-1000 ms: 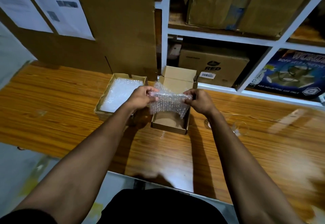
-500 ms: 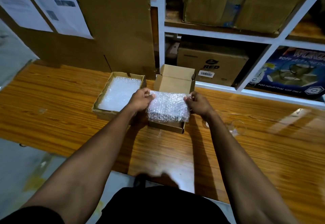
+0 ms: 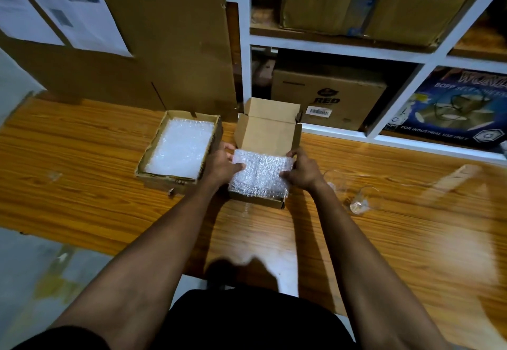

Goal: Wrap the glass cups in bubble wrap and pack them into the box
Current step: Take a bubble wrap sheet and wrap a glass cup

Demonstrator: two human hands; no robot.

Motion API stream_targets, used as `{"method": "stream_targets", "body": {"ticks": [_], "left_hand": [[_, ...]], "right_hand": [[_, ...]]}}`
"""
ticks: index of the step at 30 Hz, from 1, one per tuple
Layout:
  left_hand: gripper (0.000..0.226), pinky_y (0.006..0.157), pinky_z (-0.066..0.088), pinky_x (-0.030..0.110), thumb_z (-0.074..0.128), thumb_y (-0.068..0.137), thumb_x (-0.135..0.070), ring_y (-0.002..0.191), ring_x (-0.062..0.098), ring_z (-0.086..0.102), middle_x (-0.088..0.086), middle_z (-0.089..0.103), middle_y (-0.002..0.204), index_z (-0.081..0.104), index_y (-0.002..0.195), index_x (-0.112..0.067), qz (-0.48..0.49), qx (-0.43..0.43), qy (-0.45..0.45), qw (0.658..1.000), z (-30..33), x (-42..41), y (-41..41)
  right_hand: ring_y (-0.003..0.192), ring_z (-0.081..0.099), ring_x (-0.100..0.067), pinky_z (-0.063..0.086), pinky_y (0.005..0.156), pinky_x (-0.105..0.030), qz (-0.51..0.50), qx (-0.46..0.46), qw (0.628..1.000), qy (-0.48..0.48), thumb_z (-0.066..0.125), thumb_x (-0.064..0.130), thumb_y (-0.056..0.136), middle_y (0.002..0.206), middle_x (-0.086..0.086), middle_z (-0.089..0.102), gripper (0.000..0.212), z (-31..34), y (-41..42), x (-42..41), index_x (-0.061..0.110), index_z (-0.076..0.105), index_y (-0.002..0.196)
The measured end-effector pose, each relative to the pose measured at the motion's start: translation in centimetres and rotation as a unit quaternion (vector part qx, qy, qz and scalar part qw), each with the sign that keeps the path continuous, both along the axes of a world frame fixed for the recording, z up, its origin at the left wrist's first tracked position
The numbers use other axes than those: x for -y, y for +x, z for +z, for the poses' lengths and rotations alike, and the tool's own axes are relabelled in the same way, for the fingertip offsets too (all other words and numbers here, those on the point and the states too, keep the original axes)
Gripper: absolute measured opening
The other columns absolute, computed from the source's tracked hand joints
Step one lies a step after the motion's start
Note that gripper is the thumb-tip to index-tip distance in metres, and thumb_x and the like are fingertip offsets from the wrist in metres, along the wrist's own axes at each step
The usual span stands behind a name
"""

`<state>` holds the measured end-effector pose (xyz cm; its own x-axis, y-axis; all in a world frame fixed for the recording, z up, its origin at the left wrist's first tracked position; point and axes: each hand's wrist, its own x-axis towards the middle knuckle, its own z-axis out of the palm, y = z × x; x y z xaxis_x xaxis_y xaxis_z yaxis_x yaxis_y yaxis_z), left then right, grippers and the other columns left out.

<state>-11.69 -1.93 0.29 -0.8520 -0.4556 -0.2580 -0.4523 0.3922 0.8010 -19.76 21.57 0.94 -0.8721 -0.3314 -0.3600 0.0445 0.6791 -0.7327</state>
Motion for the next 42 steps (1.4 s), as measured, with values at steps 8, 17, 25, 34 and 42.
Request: {"method": "stream_targets", "body": {"ticks": [8, 17, 25, 34, 42], "left_hand": [[0.047, 0.075, 0.053, 0.034, 0.089, 0.080, -0.016, 0.089, 0.021, 0.062, -0.006, 0.059, 0.092, 0.055, 0.113, -0.021, -0.057, -0.034, -0.128, 0.990, -2.1, -0.7, -0.4], [0.045, 0.085, 0.054, 0.041, 0.088, 0.082, -0.017, 0.104, 0.027, 0.060, 0.006, 0.063, 0.117, 0.064, 0.120, -0.016, -0.154, -0.027, -0.268, 0.951, -3.3, -0.8, -0.6], [0.028, 0.084, 0.055, 0.042, 0.076, 0.090, -0.014, 0.100, 0.025, 0.060, 0.006, 0.060, 0.112, 0.064, 0.115, -0.017, -0.176, -0.075, -0.338, 0.921, -3.3, -1.2, -0.5], [0.031, 0.102, 0.030, 0.047, 0.066, 0.095, -0.036, 0.126, 0.024, 0.056, 0.001, 0.065, 0.129, 0.067, 0.124, -0.025, -0.295, 0.063, -0.469, 0.830, -2.7, -3.3, -0.9], [0.033, 0.102, 0.028, 0.051, 0.058, 0.098, -0.038, 0.120, 0.023, 0.060, 0.001, 0.065, 0.128, 0.061, 0.128, -0.026, -0.293, 0.032, -0.488, 0.822, -2.2, -3.7, -0.6]], "right_hand": [[0.110, 0.061, -0.032, 0.054, 0.087, -0.038, 0.029, -0.103, 0.986, 0.124, 0.086, 0.018, 0.083, 0.125, -0.015, 0.059, 0.059, -0.8, 1.6, 1.1, 0.021, 0.050, 0.129], [0.109, 0.062, -0.030, 0.056, 0.077, -0.040, 0.102, -0.186, 0.937, 0.276, 0.080, 0.033, 0.089, 0.134, -0.010, 0.041, 0.051, -0.9, 2.5, 2.4, 0.022, 0.055, 0.132], [0.129, 0.048, -0.029, 0.052, 0.097, -0.039, 0.172, -0.276, 0.891, 0.316, 0.066, 0.020, 0.098, 0.141, -0.013, 0.049, 0.052, -1.2, 3.6, 3.1, 0.015, 0.048, 0.146], [0.118, 0.063, -0.029, 0.031, 0.115, -0.048, 0.285, -0.192, 0.860, 0.378, 0.061, 0.032, 0.102, 0.134, -0.014, 0.059, 0.035, -2.3, 3.6, 6.2, 0.016, 0.059, 0.132], [0.122, 0.062, -0.029, 0.006, 0.124, -0.061, 0.251, -0.225, 0.855, 0.395, 0.061, 0.033, 0.100, 0.143, -0.012, 0.053, 0.045, -2.3, 4.1, 6.1, 0.018, 0.053, 0.142]]}}
